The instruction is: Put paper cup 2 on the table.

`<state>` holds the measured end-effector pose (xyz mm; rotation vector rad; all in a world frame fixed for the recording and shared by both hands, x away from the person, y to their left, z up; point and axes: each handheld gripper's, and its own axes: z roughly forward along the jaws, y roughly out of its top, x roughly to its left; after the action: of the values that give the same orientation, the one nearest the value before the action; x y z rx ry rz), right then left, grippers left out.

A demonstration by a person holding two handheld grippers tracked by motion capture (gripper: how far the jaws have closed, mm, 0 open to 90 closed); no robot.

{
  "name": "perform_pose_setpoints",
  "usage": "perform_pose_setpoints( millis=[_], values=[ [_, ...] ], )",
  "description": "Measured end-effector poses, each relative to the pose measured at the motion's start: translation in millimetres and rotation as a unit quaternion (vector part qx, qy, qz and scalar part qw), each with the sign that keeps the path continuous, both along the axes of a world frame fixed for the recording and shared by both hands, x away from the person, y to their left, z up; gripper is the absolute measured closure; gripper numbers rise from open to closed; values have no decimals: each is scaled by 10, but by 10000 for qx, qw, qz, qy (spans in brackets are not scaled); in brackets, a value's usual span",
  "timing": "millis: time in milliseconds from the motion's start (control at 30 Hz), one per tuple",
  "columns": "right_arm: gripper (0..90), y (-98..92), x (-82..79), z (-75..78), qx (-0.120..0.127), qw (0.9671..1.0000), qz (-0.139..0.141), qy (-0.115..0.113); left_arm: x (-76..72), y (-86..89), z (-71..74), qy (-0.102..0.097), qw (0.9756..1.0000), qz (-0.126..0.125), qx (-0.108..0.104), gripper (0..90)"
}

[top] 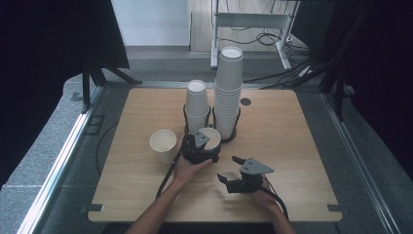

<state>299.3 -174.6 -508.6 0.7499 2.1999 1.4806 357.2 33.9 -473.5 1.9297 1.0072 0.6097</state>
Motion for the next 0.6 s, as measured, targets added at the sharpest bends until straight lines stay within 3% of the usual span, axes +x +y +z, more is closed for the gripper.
perform_pose_setpoints(
  millis=[400, 467, 600],
  values=[
    [130, 9, -2, -13, -11, 10000, 14, 23, 53, -44, -73, 12, 9995, 259, 202, 67],
    [130, 10, -2, -14, -19, 10000, 20, 14, 42, -44, -57, 8, 9997, 229, 127, 36],
    [130, 10, -2, -15, -6, 10000, 13, 14, -11, -60, -9, -114, 9996, 148, 188, 5]
  ],
)
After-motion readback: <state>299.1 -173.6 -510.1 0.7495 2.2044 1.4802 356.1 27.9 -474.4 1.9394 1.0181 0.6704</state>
